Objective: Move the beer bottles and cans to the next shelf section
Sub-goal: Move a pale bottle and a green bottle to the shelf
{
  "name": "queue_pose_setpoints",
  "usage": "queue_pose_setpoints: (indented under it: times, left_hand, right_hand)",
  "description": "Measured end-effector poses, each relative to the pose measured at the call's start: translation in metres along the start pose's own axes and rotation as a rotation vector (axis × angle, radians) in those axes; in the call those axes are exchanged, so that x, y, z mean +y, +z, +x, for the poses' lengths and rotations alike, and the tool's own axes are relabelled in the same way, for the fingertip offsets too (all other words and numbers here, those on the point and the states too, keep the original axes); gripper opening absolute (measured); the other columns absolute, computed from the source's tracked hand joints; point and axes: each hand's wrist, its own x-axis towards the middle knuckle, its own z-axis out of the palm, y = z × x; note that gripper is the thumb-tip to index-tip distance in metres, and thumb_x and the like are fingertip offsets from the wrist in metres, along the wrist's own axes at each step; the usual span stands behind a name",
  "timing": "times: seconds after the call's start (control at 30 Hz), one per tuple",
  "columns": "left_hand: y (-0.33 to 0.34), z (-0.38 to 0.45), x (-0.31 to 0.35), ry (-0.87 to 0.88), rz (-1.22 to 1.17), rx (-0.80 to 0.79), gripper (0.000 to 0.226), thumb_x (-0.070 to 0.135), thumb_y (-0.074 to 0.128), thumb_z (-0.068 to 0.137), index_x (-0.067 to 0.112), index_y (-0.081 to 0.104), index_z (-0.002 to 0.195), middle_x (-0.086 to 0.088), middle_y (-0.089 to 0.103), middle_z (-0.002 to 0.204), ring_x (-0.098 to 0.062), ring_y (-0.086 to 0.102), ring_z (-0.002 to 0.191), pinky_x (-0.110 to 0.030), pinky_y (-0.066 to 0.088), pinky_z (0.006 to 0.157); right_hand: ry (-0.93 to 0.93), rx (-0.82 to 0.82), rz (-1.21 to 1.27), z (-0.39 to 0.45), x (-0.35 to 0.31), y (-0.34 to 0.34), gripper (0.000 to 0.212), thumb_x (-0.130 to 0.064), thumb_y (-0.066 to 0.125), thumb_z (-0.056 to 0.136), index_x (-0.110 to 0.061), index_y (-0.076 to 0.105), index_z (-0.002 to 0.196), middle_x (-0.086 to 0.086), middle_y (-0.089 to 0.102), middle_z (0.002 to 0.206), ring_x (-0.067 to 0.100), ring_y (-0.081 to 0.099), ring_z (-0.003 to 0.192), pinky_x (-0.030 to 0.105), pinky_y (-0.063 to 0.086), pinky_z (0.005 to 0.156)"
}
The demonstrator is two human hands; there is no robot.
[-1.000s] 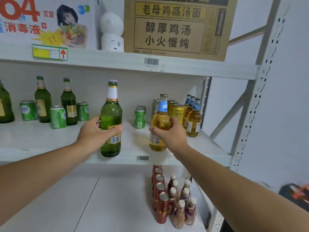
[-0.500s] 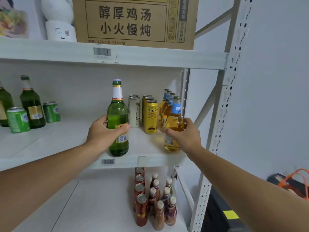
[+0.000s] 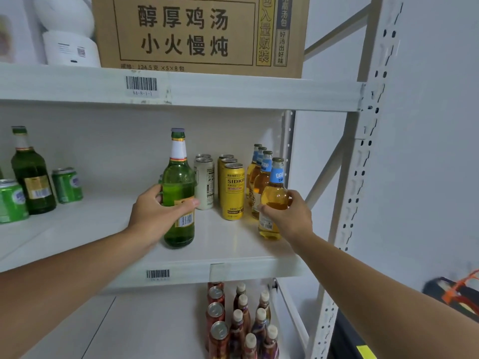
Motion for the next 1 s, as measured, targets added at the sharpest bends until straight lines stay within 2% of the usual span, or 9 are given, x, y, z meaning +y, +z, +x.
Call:
queue_pose_setpoints:
  times: [0.37, 0.43, 0.5, 0.53, 0.6, 0.67, 0.83, 0.9, 1.0]
  left_hand:
    - [-0.015, 0.012, -0.020, -0.018, 0.026, 0.004, 0.049, 0.036, 0.099, 0.074, 0.031, 0.076, 0.117, 0.009, 0.082, 0.109, -0.015, 0.077, 0.107, -0.044, 0.062, 0.098]
    - [-0.017, 0.014, -0.022, -0.026, 0.014, 0.011, 0.049, 0.035, 0.099, 0.074, 0.030, 0.076, 0.117, 0.009, 0.082, 0.108, -0.015, 0.078, 0.106, -0.045, 0.062, 0.098]
    - [-0.019, 0.017, -0.022, -0.034, 0.005, 0.024, 0.050, 0.036, 0.099, 0.073, 0.030, 0.076, 0.117, 0.009, 0.082, 0.108, -0.015, 0.077, 0.106, -0.045, 0.062, 0.098]
    - [-0.020, 0.018, -0.022, -0.036, 0.004, 0.031, 0.049, 0.036, 0.099, 0.073, 0.030, 0.076, 0.116, 0.009, 0.082, 0.108, -0.015, 0.077, 0.106, -0.045, 0.062, 0.097]
    - [-0.024, 0.020, -0.021, -0.037, 0.002, 0.047, 0.047, 0.035, 0.099, 0.074, 0.031, 0.076, 0.115, 0.009, 0.082, 0.108, -0.016, 0.077, 0.107, -0.043, 0.062, 0.097]
    - [-0.028, 0.022, -0.019, -0.034, -0.005, 0.066, 0.045, 0.034, 0.100, 0.074, 0.031, 0.076, 0.113, 0.010, 0.082, 0.107, -0.015, 0.077, 0.106, -0.041, 0.062, 0.096]
    - [-0.042, 0.023, -0.013, -0.037, 0.009, 0.129, 0.044, 0.032, 0.100, 0.075, 0.030, 0.074, 0.110, 0.007, 0.082, 0.107, -0.016, 0.078, 0.103, -0.039, 0.062, 0.094]
    - [-0.049, 0.020, -0.011, -0.043, 0.021, 0.154, 0.044, 0.033, 0.099, 0.075, 0.030, 0.073, 0.110, 0.006, 0.081, 0.107, -0.015, 0.077, 0.103, -0.038, 0.061, 0.092]
    - [-0.060, 0.012, -0.013, -0.063, 0.041, 0.181, 0.046, 0.033, 0.099, 0.075, 0.029, 0.072, 0.113, 0.005, 0.079, 0.108, -0.015, 0.075, 0.104, -0.033, 0.058, 0.087]
  right_hand:
    - [0.024, -0.011, 0.044, 0.021, 0.006, 0.017, 0.070, -0.052, 0.094, 0.075, -0.039, 0.051, 0.128, -0.010, 0.068, 0.119, 0.021, 0.068, 0.114, 0.050, 0.061, 0.100]
    - [0.028, -0.030, 0.063, 0.019, 0.005, 0.014, 0.082, -0.055, 0.095, 0.072, -0.038, 0.049, 0.138, -0.009, 0.066, 0.128, 0.024, 0.066, 0.124, 0.053, 0.059, 0.103]
    - [0.022, -0.006, 0.052, 0.014, 0.003, 0.010, 0.108, -0.059, 0.094, 0.071, -0.033, 0.036, 0.159, -0.001, 0.057, 0.148, 0.026, 0.059, 0.136, 0.055, 0.056, 0.107]
    - [-0.008, 0.037, 0.010, 0.011, 0.000, 0.008, 0.112, -0.061, 0.092, 0.073, -0.032, 0.031, 0.163, 0.002, 0.051, 0.154, 0.026, 0.055, 0.138, 0.054, 0.056, 0.107]
    - [-0.122, 0.150, -0.124, 0.004, -0.005, 0.005, 0.099, -0.064, 0.084, 0.081, -0.031, 0.034, 0.159, 0.002, 0.045, 0.155, 0.023, 0.053, 0.137, 0.048, 0.057, 0.102]
    - [-0.264, 0.223, -0.274, -0.003, -0.010, 0.005, 0.073, -0.058, 0.075, 0.092, -0.029, 0.042, 0.150, 0.000, 0.046, 0.148, 0.021, 0.055, 0.130, 0.040, 0.056, 0.093]
    - [-0.526, 0.193, -0.461, -0.025, -0.031, 0.016, 0.029, -0.048, 0.063, 0.098, -0.025, 0.063, 0.116, -0.005, 0.056, 0.119, 0.017, 0.054, 0.109, 0.040, 0.056, 0.079]
    - [-0.594, 0.156, -0.498, -0.036, -0.040, 0.023, 0.029, -0.050, 0.063, 0.097, -0.026, 0.069, 0.111, -0.007, 0.059, 0.118, 0.016, 0.054, 0.108, 0.036, 0.050, 0.075]
    - [-0.591, -0.029, -0.558, -0.047, -0.047, 0.041, 0.044, -0.060, 0.060, 0.093, -0.028, 0.070, 0.122, -0.008, 0.064, 0.123, 0.017, 0.060, 0.109, 0.035, 0.049, 0.078]
